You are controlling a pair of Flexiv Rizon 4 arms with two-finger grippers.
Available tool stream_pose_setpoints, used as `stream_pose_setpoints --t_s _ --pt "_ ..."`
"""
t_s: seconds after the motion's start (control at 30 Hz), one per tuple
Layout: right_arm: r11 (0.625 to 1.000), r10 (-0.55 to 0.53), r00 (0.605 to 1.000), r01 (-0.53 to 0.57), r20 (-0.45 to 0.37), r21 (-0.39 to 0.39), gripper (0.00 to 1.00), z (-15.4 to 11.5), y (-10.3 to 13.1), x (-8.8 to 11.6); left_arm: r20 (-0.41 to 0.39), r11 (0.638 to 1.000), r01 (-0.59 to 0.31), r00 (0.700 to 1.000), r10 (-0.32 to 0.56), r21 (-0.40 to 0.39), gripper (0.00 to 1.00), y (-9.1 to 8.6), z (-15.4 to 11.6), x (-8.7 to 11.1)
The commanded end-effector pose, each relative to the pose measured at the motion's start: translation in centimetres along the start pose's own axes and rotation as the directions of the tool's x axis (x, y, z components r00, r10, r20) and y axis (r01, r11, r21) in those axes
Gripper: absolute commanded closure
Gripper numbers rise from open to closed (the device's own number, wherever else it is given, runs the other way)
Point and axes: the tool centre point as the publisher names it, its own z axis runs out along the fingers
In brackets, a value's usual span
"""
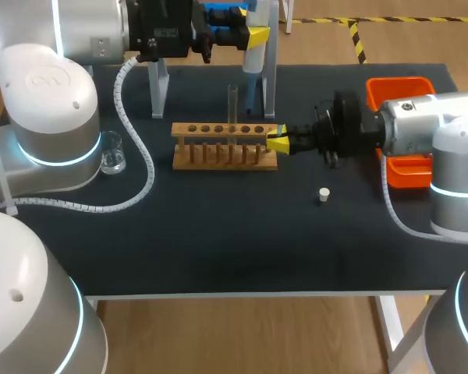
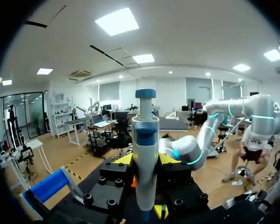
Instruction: Invert the test tube, pick up the pipette, mount the tip to pipette, aspirate from beaker and dispense into the tube, eject the tip, return the pipette, and cap with the stopper.
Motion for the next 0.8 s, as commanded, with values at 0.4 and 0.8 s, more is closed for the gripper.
stream_pose_setpoints --t_s 0.4,0.8 --pt "1.000 0.018 1.000 -0.018 0.019 0.004 1.00 3.2 -0.4 -2.7 0.003 1.000 0.001 1.000 -0.001 0.000 1.00 0.0 0.1 0.0" --pt "0.999 0.033 0.999 -0.033 0.038 0.005 1.00 4.5 -1.0 -3.8 0.003 1.000 0.001 1.000 -0.001 0.000 1.00 0.0 0.1 0.0"
